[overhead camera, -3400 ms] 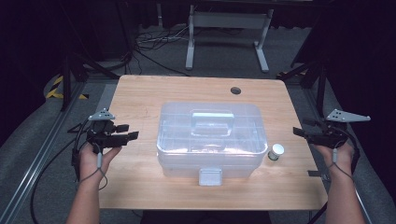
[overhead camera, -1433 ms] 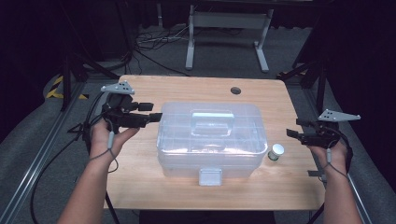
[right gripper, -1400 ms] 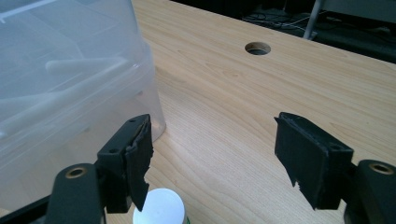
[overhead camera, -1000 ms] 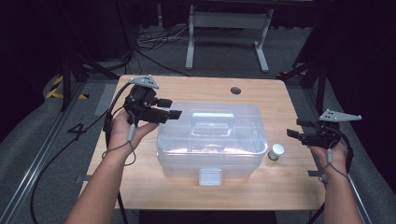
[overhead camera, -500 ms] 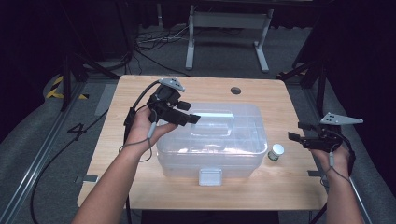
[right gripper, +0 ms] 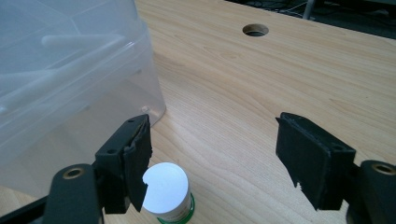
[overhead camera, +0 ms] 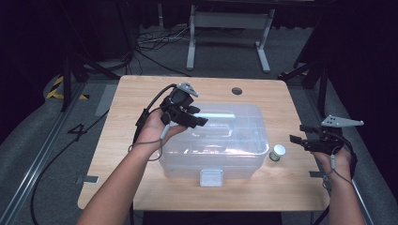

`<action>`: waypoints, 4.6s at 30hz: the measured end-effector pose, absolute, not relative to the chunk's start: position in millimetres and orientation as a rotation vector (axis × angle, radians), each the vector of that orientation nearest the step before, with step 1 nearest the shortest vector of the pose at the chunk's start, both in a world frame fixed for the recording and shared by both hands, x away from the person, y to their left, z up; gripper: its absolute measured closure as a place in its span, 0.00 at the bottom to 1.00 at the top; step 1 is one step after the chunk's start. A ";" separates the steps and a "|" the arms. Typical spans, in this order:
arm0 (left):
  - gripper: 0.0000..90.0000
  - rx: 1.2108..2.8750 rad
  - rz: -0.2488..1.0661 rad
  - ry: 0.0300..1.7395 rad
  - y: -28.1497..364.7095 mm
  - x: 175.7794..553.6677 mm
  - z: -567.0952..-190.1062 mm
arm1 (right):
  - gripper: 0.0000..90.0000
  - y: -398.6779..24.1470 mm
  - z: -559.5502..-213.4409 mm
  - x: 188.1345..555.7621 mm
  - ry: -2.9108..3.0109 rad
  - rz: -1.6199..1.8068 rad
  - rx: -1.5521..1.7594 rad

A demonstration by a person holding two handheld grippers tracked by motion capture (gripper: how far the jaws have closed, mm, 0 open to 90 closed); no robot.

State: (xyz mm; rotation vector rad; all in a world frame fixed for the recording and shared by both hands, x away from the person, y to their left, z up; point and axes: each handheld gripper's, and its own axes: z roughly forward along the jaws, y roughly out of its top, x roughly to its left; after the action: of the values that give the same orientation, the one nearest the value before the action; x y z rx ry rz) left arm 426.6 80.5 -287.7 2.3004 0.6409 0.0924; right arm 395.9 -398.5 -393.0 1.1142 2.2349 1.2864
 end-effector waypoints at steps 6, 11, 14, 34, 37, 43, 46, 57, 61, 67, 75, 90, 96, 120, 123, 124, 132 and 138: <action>0.71 2.309 0.071 0.525 78.2 429.1 -292.5 | 0.30 -397.9 -393.5 396.2 2.239 1.281 1.112; 0.77 2.342 0.123 0.453 76.7 428.2 -291.6 | 0.30 -397.5 -393.4 396.2 2.240 1.279 1.109; 0.78 2.354 0.147 0.427 75.8 427.1 -290.9 | 0.30 -397.4 -393.4 396.2 2.241 1.278 1.108; 0.78 2.437 0.182 0.411 68.0 435.4 -270.5 | 0.30 -394.5 -394.9 392.3 2.266 1.253 1.106; 0.78 2.435 0.172 0.421 68.1 439.0 -266.9 | 0.30 -395.1 -394.6 391.3 2.263 1.255 1.104; 0.77 2.418 0.154 0.449 68.9 446.8 -259.4 | 0.30 -394.8 -393.9 389.0 2.262 1.259 1.101; 0.76 2.421 0.104 0.485 68.8 455.4 -255.2 | 0.35 -391.6 -394.0 387.4 2.255 1.267 1.087; 0.76 2.414 0.048 0.522 69.2 473.8 -248.8 | 0.48 -388.7 -394.1 383.0 2.232 1.264 1.098; 0.76 2.414 0.024 0.532 69.7 480.8 -246.7 | 0.51 -389.0 -393.0 380.4 2.236 1.262 1.068; 0.76 2.422 -0.019 0.551 69.2 490.6 -243.6 | 0.64 -386.0 -393.4 377.2 2.266 1.283 1.005; 0.75 2.428 -0.040 0.562 69.0 494.7 -242.3 | 0.83 -376.0 -394.9 374.1 2.313 1.306 0.991; 0.75 2.435 -0.053 0.572 68.1 496.0 -241.5 | 1.00 -352.1 -394.6 369.5 2.354 1.595 0.793; 0.75 2.435 -0.053 0.574 67.9 497.0 -241.3 | 1.00 -341.1 -392.8 367.2 2.383 1.600 0.734; 0.75 2.444 -0.067 0.583 67.4 497.9 -240.0 | 1.00 -310.0 -381.0 356.3 2.328 1.713 0.588; 0.75 2.445 -0.066 0.586 66.9 497.1 -239.6 | 1.00 -310.4 -380.2 355.6 2.312 1.707 0.595; 0.75 2.445 -0.063 0.585 66.9 497.0 -239.6 | 1.00 -310.6 -380.3 355.6 2.308 1.708 0.597; 0.73 2.406 -0.103 0.628 68.9 499.7 -240.5 | 1.00 -310.4 -378.6 355.1 2.289 1.707 0.618; 0.63 2.399 -0.125 0.625 67.7 498.0 -239.8 | 1.00 -309.9 -378.4 354.9 2.293 1.701 0.613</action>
State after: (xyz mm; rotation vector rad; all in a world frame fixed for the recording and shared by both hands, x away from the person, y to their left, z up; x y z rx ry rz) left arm 498.0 67.7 -239.8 2.3986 0.6254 -0.1248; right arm 354.9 -309.9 -378.4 0.6133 2.2928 1.7014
